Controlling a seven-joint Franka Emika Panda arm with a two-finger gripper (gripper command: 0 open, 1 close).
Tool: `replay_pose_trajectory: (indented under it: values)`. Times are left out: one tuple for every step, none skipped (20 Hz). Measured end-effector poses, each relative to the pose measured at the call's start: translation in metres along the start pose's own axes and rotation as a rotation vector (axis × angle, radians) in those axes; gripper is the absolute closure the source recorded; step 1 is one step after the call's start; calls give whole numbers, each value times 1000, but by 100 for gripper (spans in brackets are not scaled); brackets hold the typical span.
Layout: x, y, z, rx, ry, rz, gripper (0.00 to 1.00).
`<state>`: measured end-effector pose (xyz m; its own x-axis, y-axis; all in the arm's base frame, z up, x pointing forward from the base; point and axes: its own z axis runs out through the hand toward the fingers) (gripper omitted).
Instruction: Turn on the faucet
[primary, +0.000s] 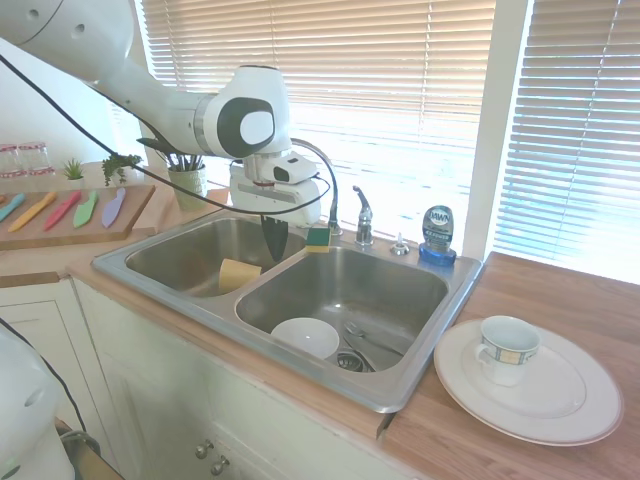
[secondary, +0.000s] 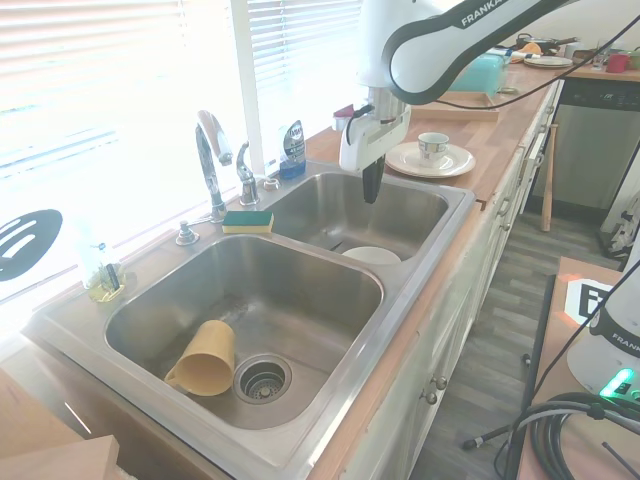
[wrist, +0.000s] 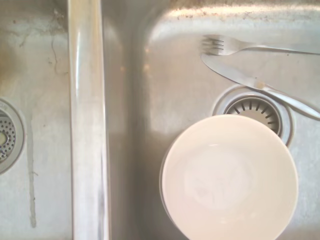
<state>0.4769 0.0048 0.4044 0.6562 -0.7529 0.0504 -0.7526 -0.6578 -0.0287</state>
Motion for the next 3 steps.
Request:
replay_pose_trajectory:
  values:
    - [0,0,0,1,1,0,0]
    - [0,0,0,2,1,0,0]
    - [0,0,0,2,2,0,0]
